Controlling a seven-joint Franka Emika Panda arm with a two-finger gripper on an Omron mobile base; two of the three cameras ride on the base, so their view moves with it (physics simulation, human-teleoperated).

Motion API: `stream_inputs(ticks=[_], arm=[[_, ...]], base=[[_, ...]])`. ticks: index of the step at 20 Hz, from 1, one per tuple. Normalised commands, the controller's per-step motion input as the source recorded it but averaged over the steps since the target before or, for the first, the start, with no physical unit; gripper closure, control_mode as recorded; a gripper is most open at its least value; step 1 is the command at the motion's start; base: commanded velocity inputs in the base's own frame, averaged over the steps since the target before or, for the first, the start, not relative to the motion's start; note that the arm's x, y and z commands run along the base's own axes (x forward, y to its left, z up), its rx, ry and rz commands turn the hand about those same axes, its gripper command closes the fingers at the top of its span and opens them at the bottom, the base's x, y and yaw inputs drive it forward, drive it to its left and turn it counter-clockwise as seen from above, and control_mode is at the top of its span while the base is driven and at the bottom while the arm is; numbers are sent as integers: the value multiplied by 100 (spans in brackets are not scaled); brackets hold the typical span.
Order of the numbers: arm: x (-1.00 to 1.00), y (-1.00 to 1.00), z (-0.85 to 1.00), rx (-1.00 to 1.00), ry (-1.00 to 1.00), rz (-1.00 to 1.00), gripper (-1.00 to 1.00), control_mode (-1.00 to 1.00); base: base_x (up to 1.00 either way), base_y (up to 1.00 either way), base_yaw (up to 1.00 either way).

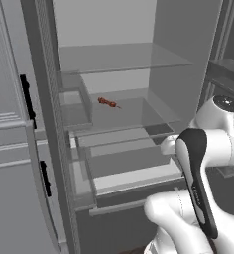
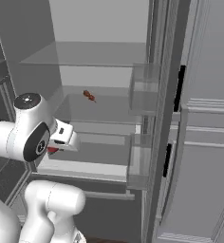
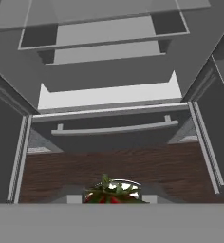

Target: Take the strawberry from the fridge and place it on top of the pancake, located on the dining counter.

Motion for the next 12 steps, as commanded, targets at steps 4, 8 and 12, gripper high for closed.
stream_inputs(ticks=[4, 8, 12], arm=[[0, 0, 0, 0, 0, 0, 100, 100], [0, 0, 0, 0, 0, 0, 100, 100], [0, 0, 0, 0, 0, 0, 100, 100]], base=[[-100, -4, 0], [-100, -19, -16], [-83, -23, -59]])
